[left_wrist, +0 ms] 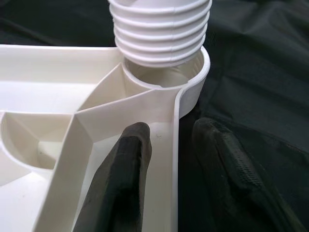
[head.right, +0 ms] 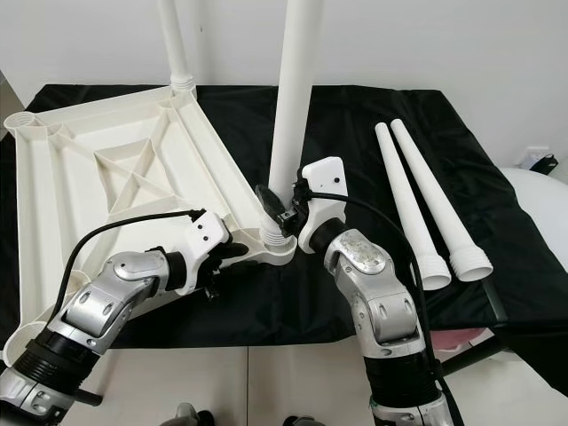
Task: Building children table
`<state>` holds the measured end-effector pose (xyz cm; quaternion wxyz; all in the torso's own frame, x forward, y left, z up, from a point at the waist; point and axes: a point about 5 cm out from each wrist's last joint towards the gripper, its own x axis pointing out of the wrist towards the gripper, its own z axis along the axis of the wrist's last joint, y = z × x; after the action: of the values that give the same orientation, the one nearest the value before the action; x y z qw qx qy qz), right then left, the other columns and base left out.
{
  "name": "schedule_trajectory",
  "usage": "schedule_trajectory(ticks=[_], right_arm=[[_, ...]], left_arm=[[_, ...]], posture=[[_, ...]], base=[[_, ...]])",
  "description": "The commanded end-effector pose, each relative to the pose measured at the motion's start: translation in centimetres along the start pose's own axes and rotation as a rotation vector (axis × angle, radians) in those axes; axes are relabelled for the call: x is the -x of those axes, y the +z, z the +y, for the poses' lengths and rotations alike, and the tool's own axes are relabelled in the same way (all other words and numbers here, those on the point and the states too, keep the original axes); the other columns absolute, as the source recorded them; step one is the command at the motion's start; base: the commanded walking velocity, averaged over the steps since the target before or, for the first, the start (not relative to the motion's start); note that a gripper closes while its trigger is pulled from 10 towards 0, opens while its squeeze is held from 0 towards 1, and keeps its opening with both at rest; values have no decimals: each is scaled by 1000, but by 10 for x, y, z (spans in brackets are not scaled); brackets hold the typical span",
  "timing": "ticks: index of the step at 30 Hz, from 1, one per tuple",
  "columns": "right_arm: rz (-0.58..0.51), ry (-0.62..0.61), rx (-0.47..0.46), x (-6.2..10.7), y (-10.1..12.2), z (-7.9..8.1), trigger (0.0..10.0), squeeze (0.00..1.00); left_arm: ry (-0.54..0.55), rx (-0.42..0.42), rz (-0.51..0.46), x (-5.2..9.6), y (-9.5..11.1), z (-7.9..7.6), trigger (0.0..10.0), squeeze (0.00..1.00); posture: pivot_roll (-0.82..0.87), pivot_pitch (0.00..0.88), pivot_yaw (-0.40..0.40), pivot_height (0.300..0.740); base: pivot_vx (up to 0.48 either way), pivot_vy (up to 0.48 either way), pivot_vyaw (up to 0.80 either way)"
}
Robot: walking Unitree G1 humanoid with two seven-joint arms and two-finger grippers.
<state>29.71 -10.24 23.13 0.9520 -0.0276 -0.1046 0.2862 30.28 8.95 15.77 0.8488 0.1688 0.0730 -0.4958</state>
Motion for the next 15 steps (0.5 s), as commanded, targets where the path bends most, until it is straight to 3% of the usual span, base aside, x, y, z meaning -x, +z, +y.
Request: schedule_trajectory(ticks=[1,2,3,4,11,15], right_arm=[[-21,4,4,0,3,-1,10000,0],[-21,4,4,0,3,-1,10000,0],[-22,6,3,0,3,-1,10000,0],[-22,8,3,-1,3,0,10000,0],[-23,12,1,-2,4,0,10000,0],[-21,9,2,-1,4,-1,10000,0]], left_arm=[[-17,43,54,3,-16,-3,10000,0],[-17,43,54,3,-16,-3,10000,0],[-11,49,40,2,-15,-2,4275,0],[-6,49,26,1,-13,-2,0,0],[-3,14,34,-1,-12,-2,0,0],[-24,-46,67,0,-14,-3,0,0]], posture=[[4,135,-21,740],[4,135,-21,740],[5,136,-24,740],[5,137,-25,740],[1,139,-25,740],[-1,142,-21,740]], base=[[0,0,0],[0,0,0],[0,0,0],[0,0,0],[0,0,0],[0,0,0]])
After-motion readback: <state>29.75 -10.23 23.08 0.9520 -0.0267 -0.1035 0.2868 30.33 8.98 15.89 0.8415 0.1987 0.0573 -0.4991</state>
